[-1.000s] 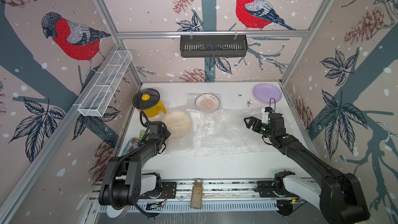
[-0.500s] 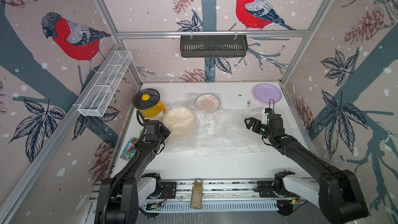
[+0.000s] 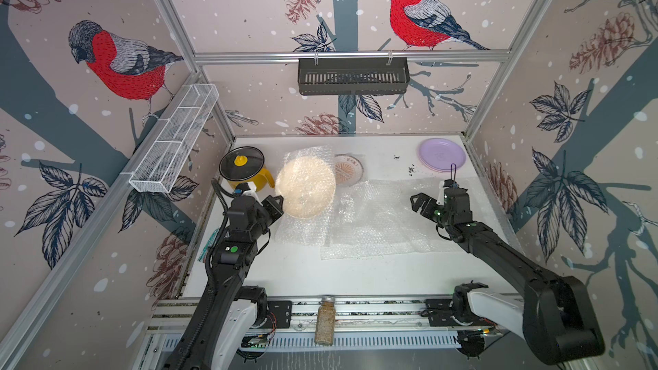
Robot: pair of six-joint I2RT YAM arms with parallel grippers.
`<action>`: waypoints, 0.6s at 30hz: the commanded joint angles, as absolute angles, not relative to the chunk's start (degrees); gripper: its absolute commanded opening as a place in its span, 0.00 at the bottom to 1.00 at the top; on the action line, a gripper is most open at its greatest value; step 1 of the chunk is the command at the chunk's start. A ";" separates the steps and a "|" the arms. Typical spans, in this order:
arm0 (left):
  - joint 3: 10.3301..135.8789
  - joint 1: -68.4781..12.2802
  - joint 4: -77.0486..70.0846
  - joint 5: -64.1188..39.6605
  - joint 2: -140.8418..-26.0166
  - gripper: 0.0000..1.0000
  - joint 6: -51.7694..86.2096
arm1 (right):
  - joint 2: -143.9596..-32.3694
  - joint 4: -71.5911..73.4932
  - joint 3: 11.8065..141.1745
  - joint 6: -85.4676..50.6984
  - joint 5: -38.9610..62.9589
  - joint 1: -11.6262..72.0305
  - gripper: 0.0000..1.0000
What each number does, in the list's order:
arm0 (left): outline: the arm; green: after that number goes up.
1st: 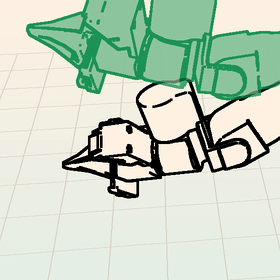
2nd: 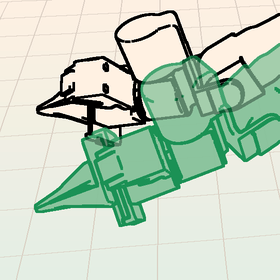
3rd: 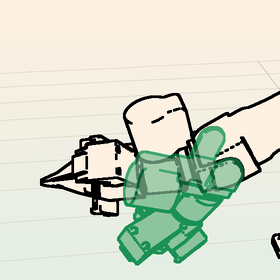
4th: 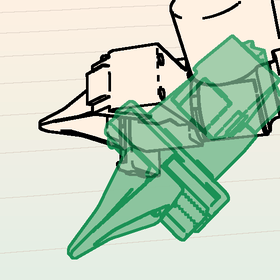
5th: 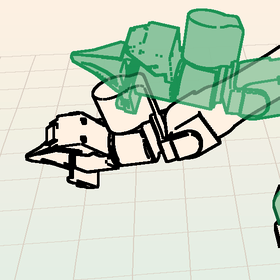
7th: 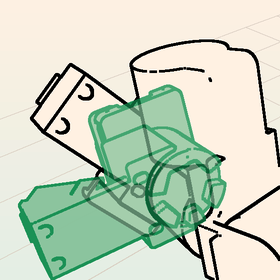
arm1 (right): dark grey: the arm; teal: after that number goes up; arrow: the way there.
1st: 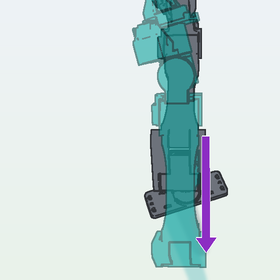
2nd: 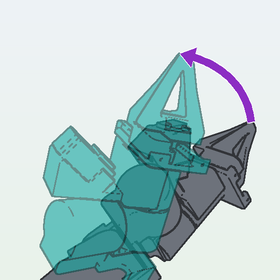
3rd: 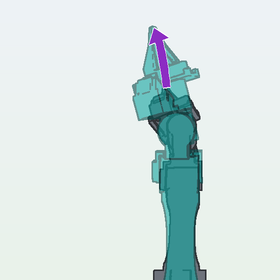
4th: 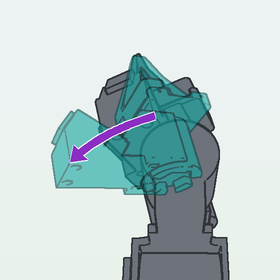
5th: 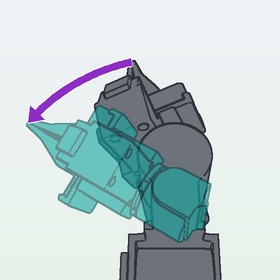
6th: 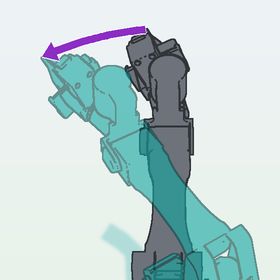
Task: Unpack dinner plates from bubble wrap
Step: Pick up the bubble wrap from the center of the board, then place the bubble wrap at the center of the board.
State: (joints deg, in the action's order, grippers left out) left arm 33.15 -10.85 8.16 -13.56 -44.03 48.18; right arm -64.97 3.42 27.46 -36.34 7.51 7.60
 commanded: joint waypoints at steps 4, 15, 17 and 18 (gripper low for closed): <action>38.29 -36.41 -2.42 -1.16 -58.02 0.00 55.67 | -62.64 5.28 24.52 -39.00 16.83 -1.48 0.99; 52.64 -49.44 -16.65 3.12 -93.57 0.00 70.72 | -49.81 -1.61 24.49 -38.03 4.25 -2.29 0.99; 54.31 -50.00 -17.08 4.20 -97.18 0.00 72.48 | -48.51 -0.66 23.63 -38.16 4.04 -2.28 0.99; 54.92 -50.29 -17.03 5.37 -98.57 0.00 73.48 | -48.13 -0.16 23.31 -38.15 4.28 -2.12 0.99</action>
